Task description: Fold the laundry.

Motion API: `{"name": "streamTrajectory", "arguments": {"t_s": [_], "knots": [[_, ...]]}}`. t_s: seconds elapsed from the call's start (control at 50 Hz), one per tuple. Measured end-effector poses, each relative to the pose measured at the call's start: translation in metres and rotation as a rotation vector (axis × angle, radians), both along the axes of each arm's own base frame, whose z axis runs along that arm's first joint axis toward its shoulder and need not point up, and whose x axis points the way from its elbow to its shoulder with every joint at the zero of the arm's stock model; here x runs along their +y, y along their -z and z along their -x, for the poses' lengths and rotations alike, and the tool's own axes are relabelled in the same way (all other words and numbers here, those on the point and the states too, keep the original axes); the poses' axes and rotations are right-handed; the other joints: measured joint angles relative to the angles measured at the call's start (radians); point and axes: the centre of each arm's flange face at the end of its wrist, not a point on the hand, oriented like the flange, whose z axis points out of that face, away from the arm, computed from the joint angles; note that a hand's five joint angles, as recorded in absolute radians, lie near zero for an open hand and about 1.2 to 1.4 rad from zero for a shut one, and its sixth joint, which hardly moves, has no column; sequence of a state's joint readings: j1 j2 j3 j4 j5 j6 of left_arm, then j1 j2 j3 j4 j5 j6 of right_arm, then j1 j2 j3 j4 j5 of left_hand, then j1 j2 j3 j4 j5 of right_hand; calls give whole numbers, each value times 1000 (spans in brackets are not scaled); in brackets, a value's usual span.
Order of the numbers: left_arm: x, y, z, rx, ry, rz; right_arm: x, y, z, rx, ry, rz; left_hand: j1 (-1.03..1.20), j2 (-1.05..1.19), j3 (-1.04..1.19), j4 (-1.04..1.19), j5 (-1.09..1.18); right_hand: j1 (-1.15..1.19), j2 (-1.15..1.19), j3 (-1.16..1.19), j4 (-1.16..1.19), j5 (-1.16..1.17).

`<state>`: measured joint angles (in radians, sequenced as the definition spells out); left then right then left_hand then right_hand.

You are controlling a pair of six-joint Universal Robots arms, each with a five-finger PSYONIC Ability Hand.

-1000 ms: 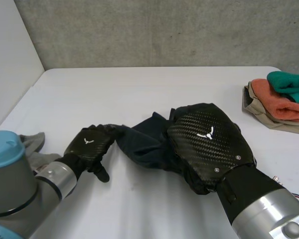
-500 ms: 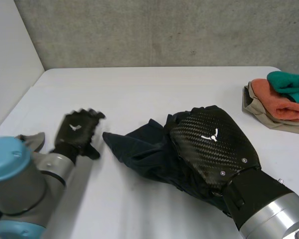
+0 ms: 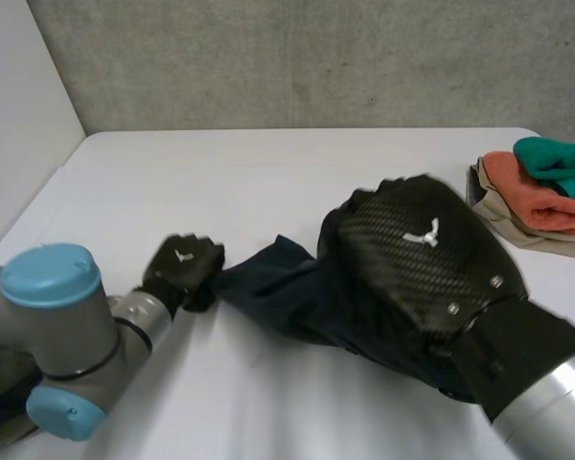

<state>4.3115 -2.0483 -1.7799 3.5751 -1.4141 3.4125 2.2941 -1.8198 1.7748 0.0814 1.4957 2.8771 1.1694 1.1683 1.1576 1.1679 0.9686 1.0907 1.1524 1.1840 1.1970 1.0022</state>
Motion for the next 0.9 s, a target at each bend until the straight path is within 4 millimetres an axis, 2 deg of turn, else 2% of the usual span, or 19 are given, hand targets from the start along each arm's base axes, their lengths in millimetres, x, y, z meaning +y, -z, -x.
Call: {"name": "streamTrajectory", "arguments": {"t_s": [0.08,0.12,0.2,0.26,0.3,0.38,0.42,0.48,0.56,0.62,0.7,0.74,0.76,0.78,0.8,0.86,0.9], "knots": [[-4,-35,-5,37,-25,83,-19,-7,6,35,59,33,0,23,26,27,2,0,0,0,0,0],[0,-64,-11,66,-26,143,-36,-11,10,78,102,61,0,23,26,29,2,0,0,0,0,0],[18,-121,-23,119,-12,247,-68,-20,17,167,173,101,0,25,31,30,2,0,0,4,0,0],[30,-150,-31,142,-5,295,-83,-27,19,198,200,112,0,26,31,30,2,0,0,4,0,0],[42,-176,-40,156,-4,333,-97,-34,18,221,223,109,0,26,31,30,2,0,0,4,0,0],[54,-200,-50,153,-13,340,-115,-36,14,260,236,75,0,27,31,30,2,0,0,4,0,0],[56,-204,-53,140,-18,316,-123,-31,8,296,227,43,0,27,31,30,2,13,0,4,0,0],[53,-198,-53,113,-21,260,-132,-20,-1,345,202,6,0,27,31,30,2,13,0,4,0,0],[35,-173,-45,46,-15,156,-152,5,-22,405,166,-24,0,28,31,30,2,13,0,4,0,0],[11,-156,-36,-10,-14,129,-174,20,-41,397,179,13,0,28,32,31,2,13,0,4,0,0],[-21,-158,-26,-40,-24,205,-203,20,-59,310,253,136,0,29,35,31,2,19,0,4,0,0],[-43,-174,-20,-33,-42,309,-224,8,-69,201,331,261,0,29,35,31,2,22,0,5,1,0],[-47,-179,-18,-25,-47,339,-228,5,-70,178,345,287,0,29,35,31,2,22,1,5,1,0],[-56,-195,-16,-1,-61,414,-233,-1,-72,139,367,327,0,29,35,31,2,23,0,5,1,0],[-65,-217,-15,38,-80,513,-244,-23,-76,16,426,449,0,30,35,34,2,33,0,7,2,0],[-74,-274,-16,172,-118,754,-254,-69,-77,-241,498,694,0,30,35,34,2,43,0,7,3,0],[-73,-296,-17,235,-126,839,-253,-88,-76,-343,504,796,0,30,35,34,2,43,0,7,3,0]]}}
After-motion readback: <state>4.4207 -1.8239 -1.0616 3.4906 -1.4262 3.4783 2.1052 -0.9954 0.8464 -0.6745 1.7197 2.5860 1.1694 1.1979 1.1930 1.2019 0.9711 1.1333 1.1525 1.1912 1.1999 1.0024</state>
